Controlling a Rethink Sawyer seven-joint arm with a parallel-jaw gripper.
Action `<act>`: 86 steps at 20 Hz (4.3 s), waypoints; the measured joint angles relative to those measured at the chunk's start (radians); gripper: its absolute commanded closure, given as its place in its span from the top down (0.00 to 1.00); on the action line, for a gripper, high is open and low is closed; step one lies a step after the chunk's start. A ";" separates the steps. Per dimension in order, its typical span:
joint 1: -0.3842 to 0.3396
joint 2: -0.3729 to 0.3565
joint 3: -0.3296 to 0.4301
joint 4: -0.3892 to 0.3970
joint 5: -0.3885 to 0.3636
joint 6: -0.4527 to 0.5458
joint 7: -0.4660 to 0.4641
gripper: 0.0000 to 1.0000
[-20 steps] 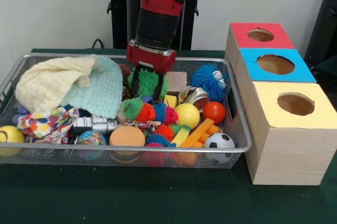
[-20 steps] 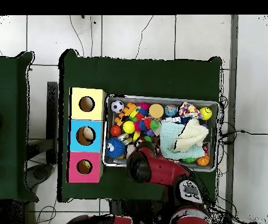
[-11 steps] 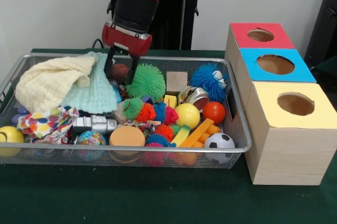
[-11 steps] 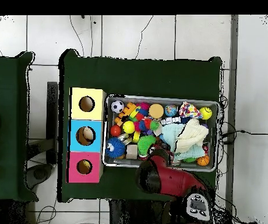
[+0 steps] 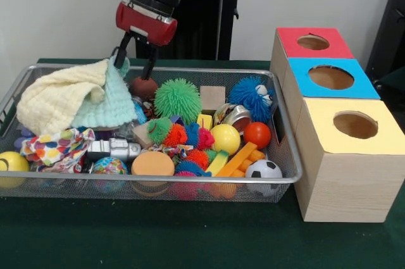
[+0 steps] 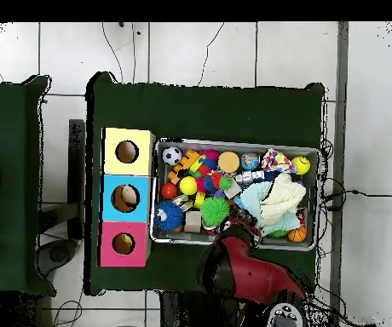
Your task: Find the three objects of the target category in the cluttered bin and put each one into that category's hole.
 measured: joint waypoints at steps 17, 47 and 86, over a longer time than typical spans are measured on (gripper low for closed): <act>-0.131 0.003 0.068 -0.032 -0.065 -0.083 0.000 1.00; -0.082 0.123 0.040 -0.224 -0.133 -0.023 0.000 1.00; -0.185 0.202 0.061 -0.329 -0.206 0.107 0.000 0.00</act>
